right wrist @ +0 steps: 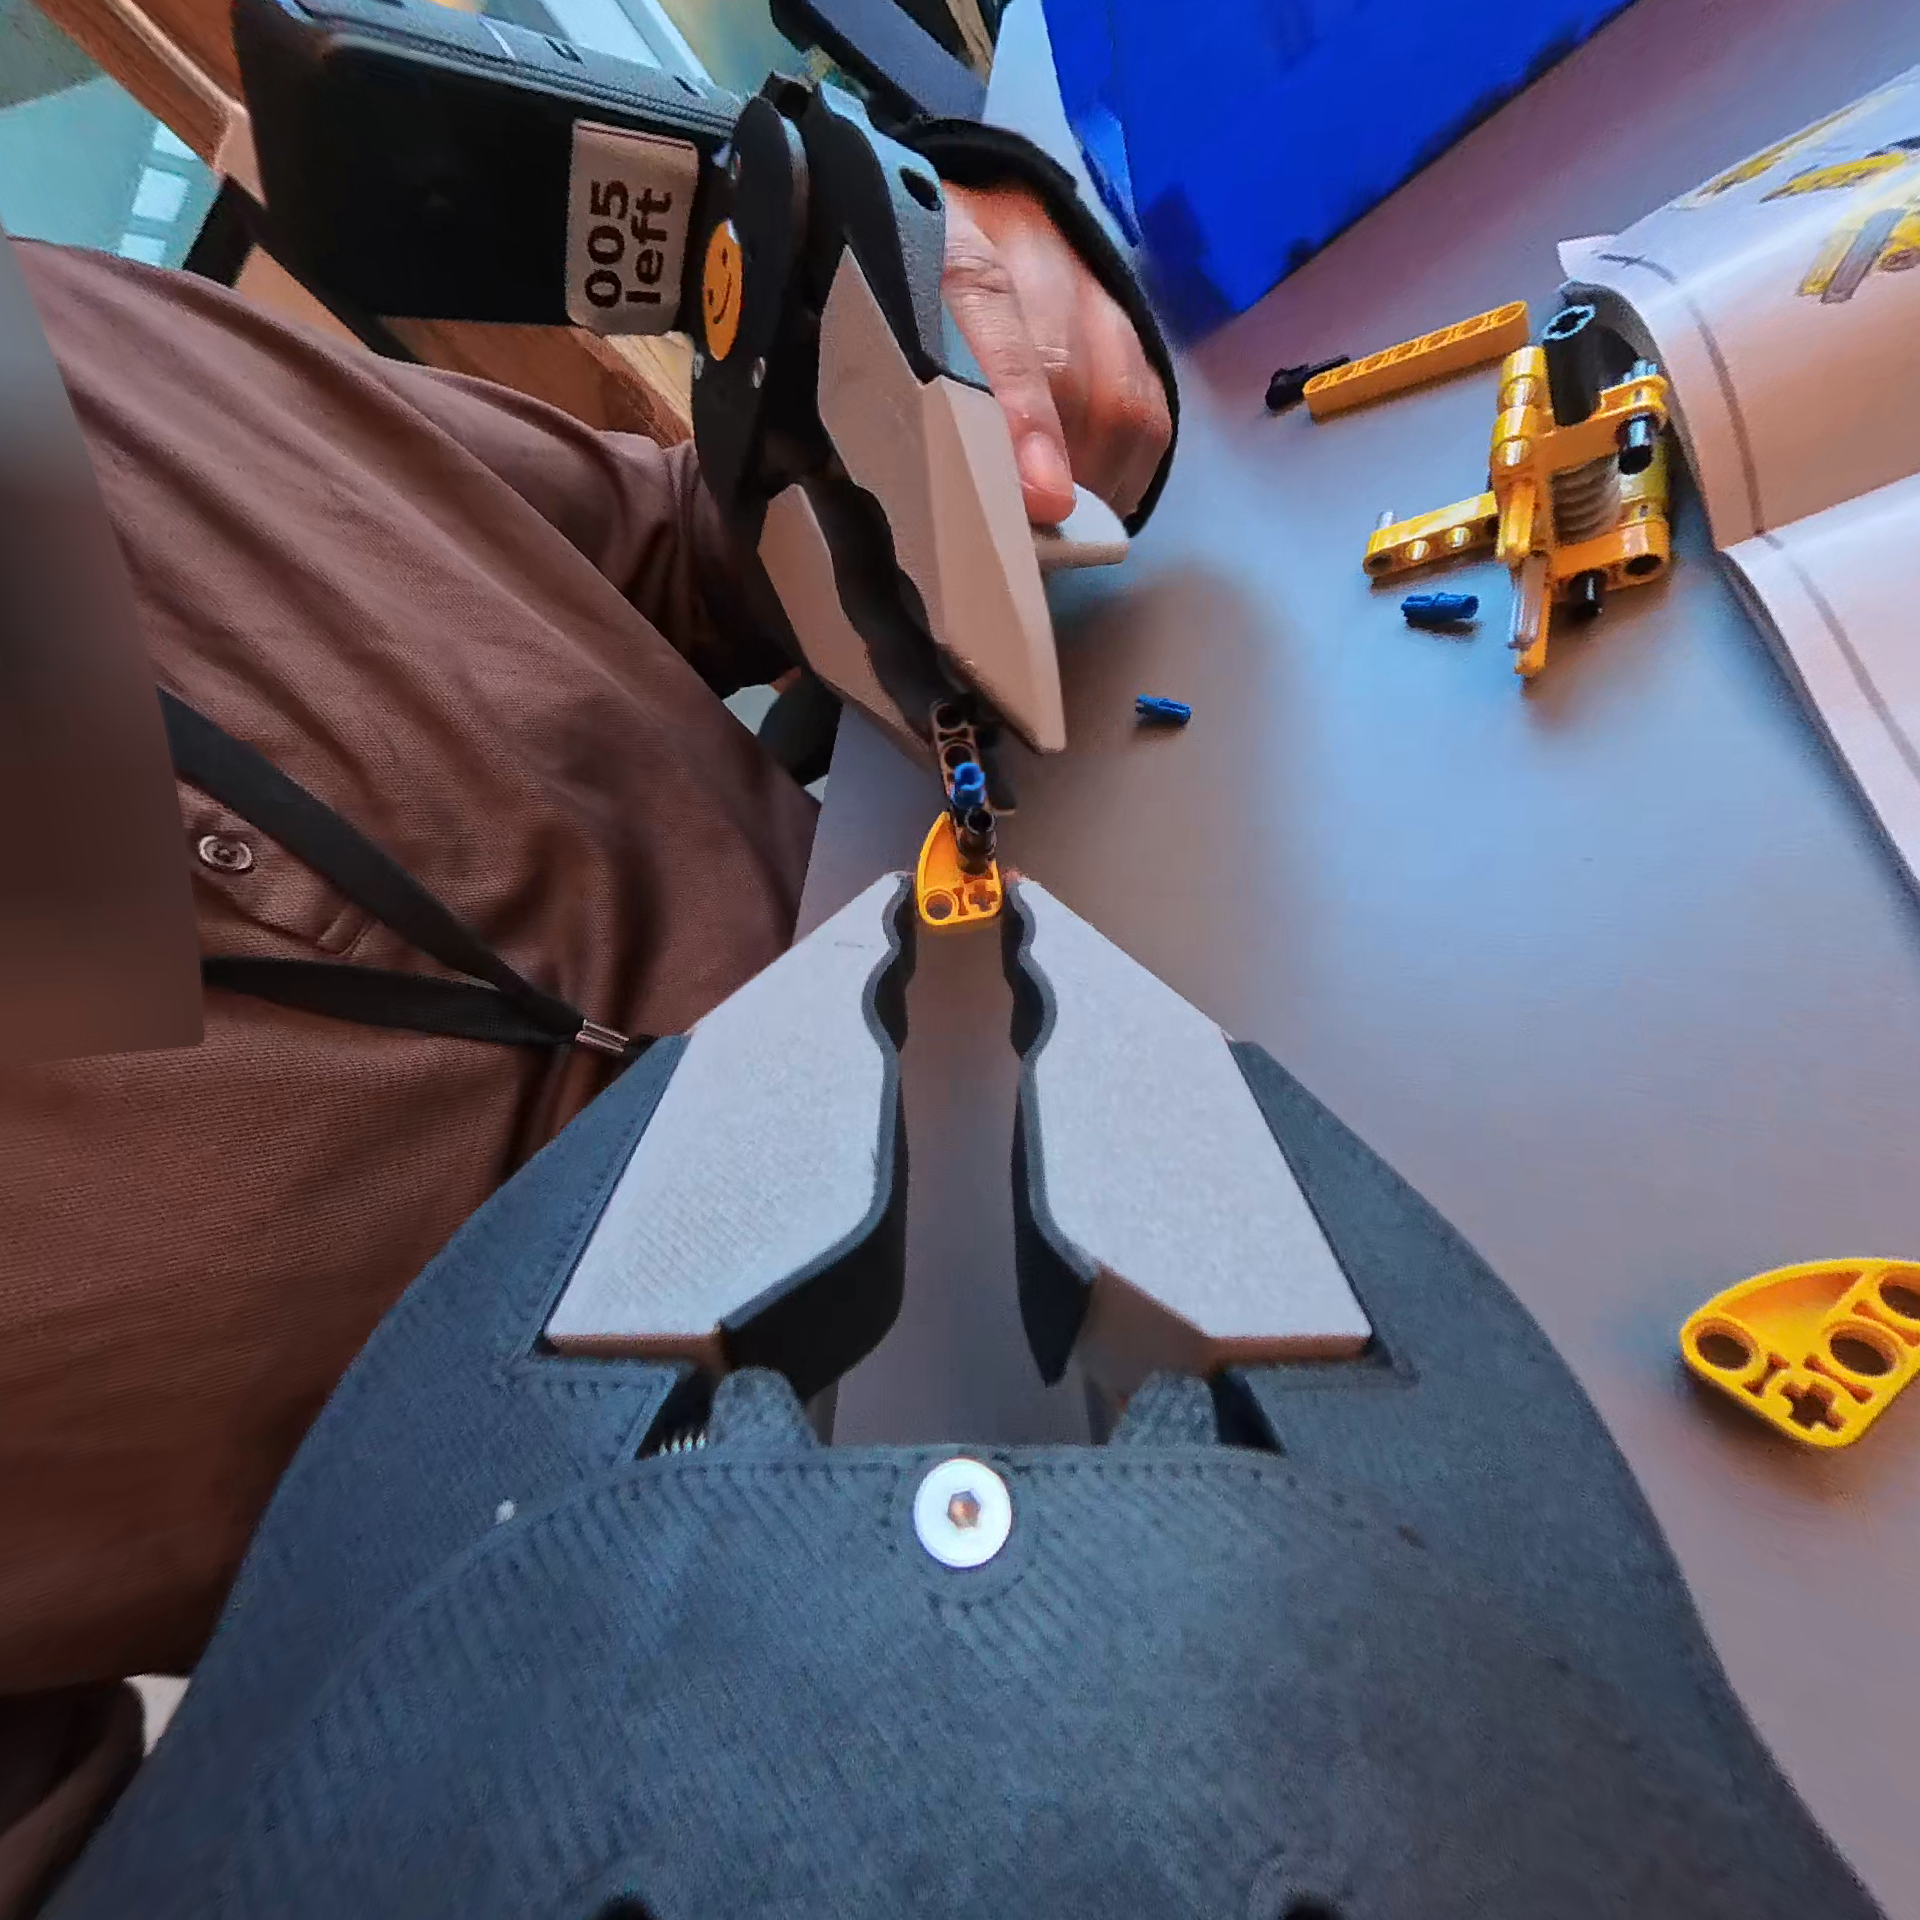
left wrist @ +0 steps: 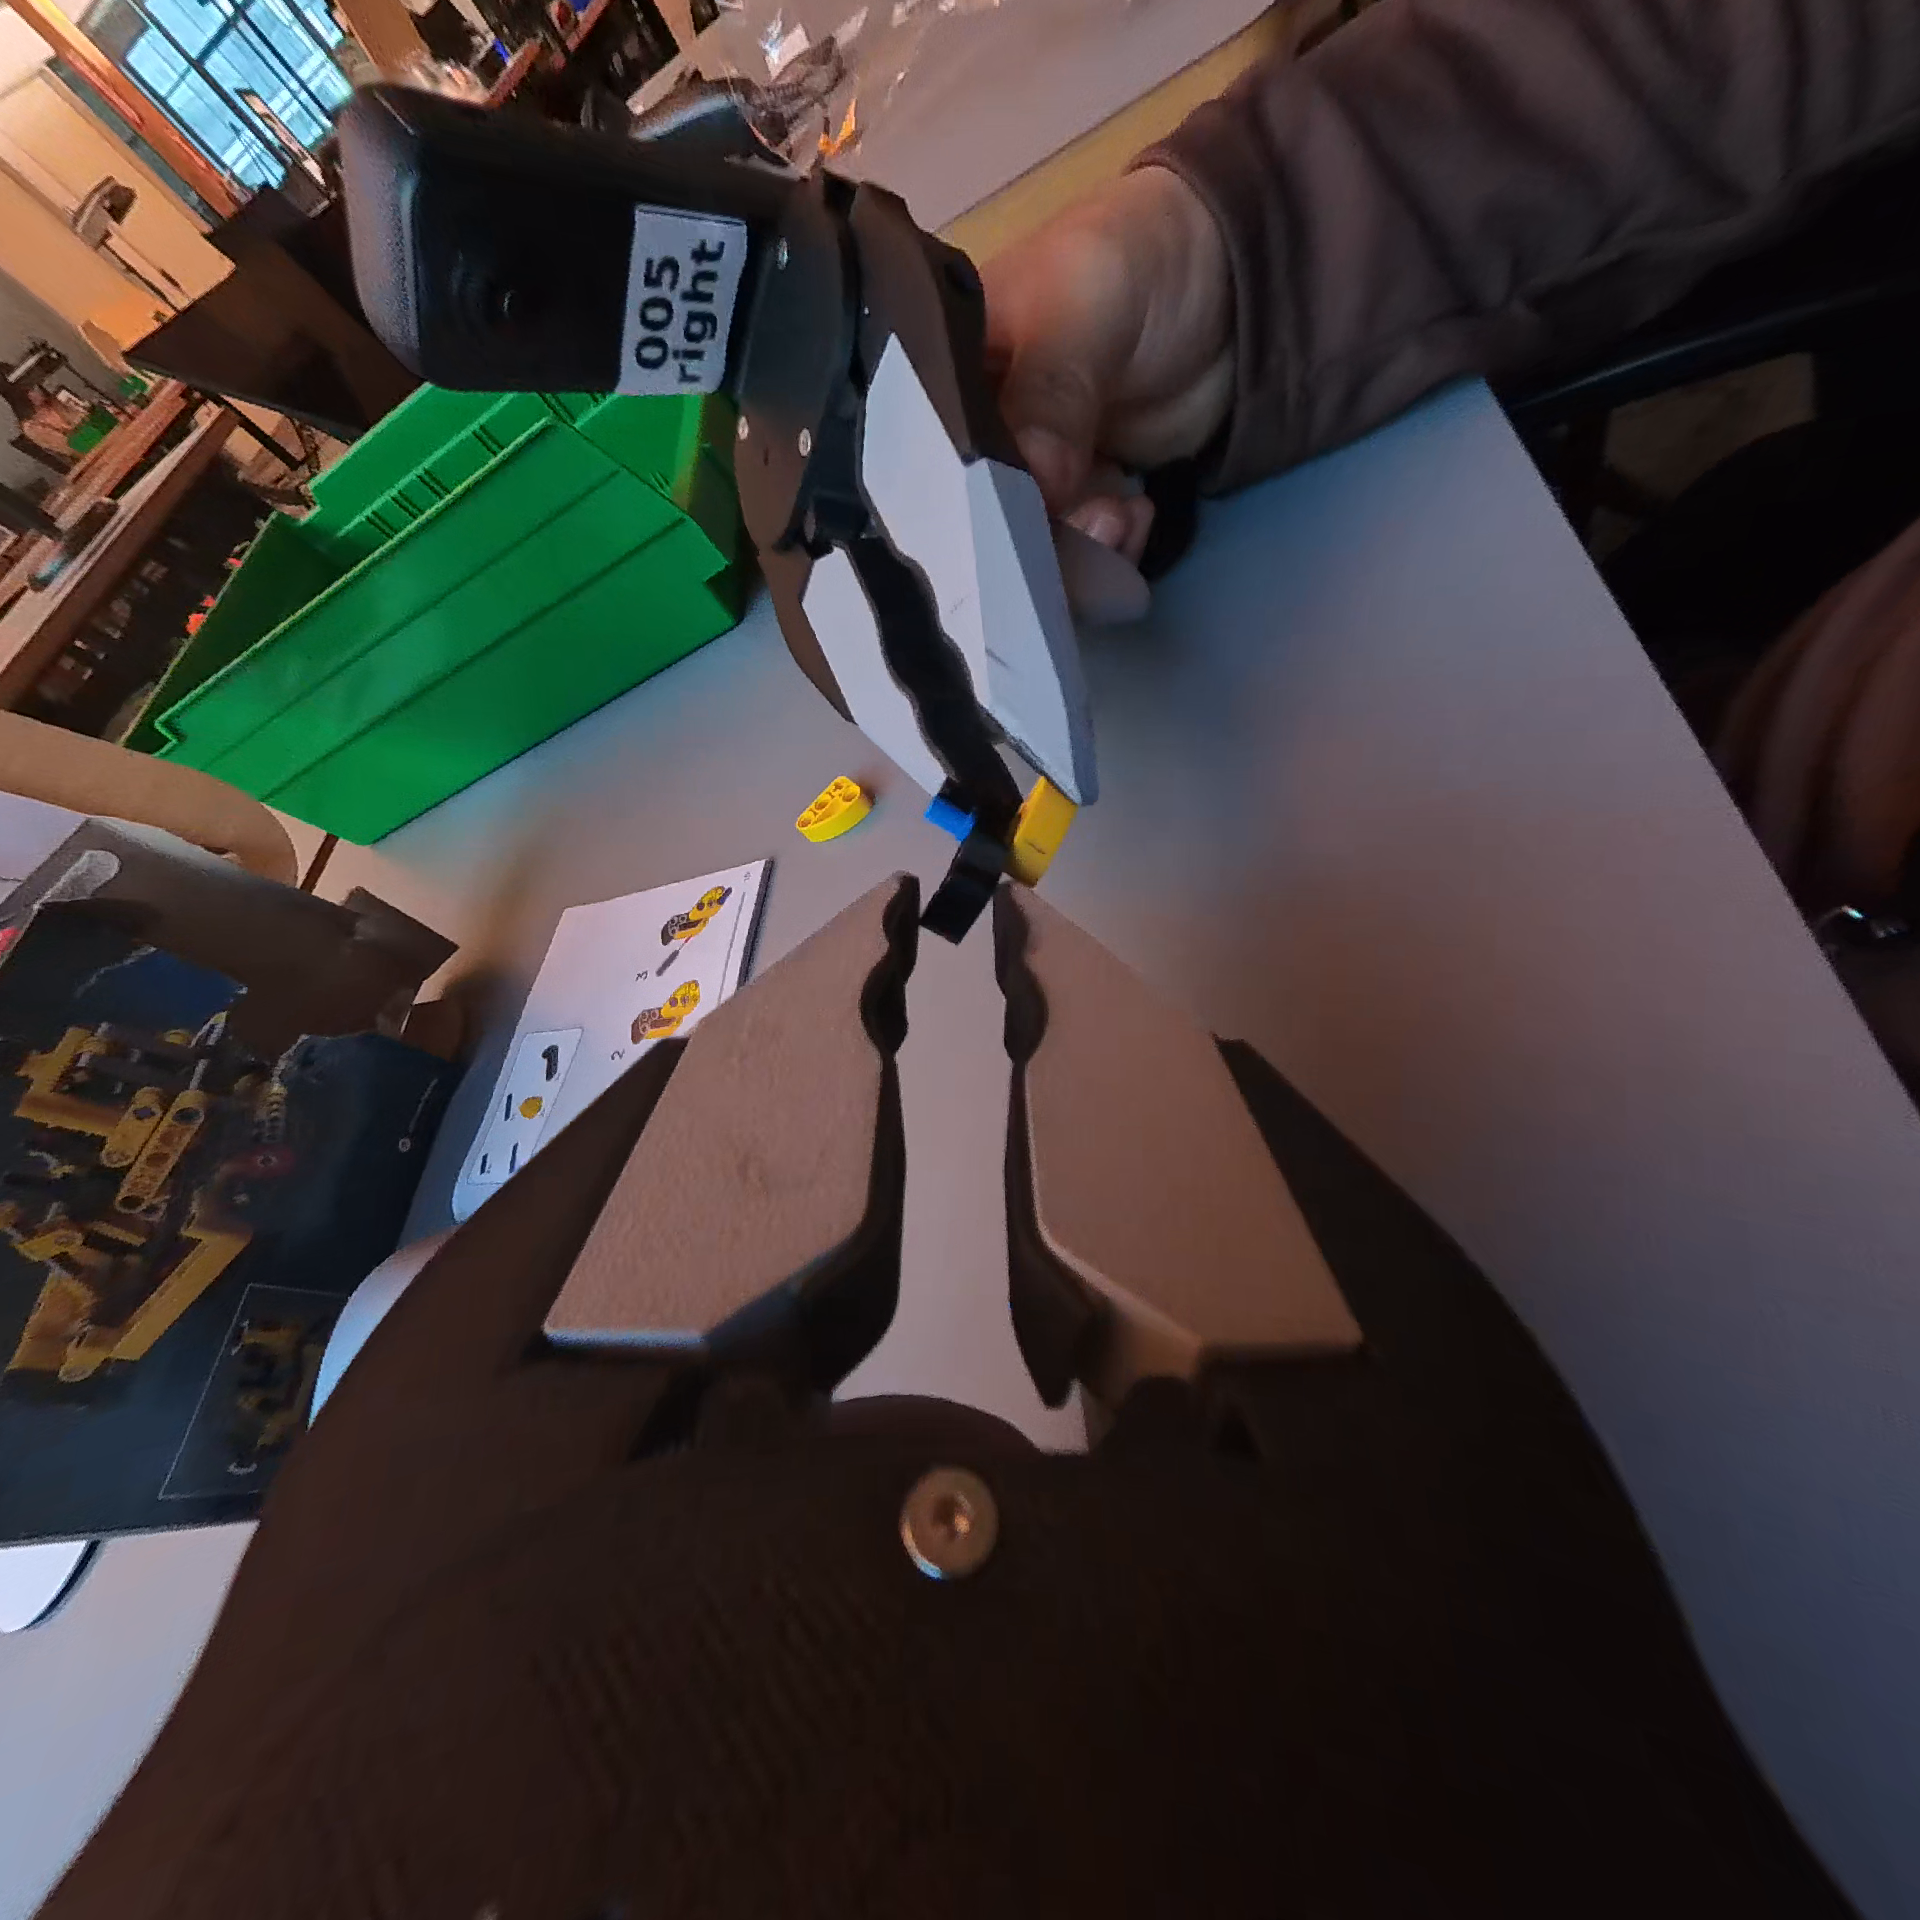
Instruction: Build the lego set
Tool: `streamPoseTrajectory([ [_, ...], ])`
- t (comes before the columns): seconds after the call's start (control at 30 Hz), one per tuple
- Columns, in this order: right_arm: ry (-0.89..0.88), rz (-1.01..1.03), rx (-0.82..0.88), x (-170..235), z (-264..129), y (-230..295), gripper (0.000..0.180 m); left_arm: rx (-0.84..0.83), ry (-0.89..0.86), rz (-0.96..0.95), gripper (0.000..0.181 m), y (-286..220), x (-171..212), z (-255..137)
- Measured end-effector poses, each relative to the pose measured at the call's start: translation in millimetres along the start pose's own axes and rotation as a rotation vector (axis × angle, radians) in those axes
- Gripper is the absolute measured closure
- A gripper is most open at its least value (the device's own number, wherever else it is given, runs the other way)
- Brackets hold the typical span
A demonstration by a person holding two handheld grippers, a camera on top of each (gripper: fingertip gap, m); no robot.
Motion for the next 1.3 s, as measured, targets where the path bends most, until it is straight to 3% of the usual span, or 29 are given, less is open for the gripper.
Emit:
streamPoseTrajectory([
  [0.2, -0.018, 0.013, 0.001, -2, -2, -1, 0.167, 0.043, 0.037, -0.065, 0.172, 0, 5, 1],
  [0.43, -0.148, 0.057, 0.039, -15, -17, -11, 0.163, 0.205, 0.111, -0.604, 0.176, 6, 15, 6],
  [0.5, -0.137, 0.057, 0.055, -14, -16, -13, 0.168, 0.236, 0.111, -0.673, 0.176, 6, 16, 5],
  [0.73, -0.116, 0.021, 0.109, -14, -16, -17, 0.161, 0.256, 0.145, -0.738, 0.176, 6, 21, 6],
  [1.3, -0.079, -0.030, 0.161, -13, -13, -19, 0.165, 0.267, 0.153, -0.734, 0.176, 3, 21, 7],
])
Point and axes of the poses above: each gripper's, where its closed fingertips meet, z out along the fingers, x out of its underside, y = z × x across the jaws, the point moved 1 cm from there along -z, back along the fingers, and after that the axes turned 9 degrees about -x, right-handed, at the moved point
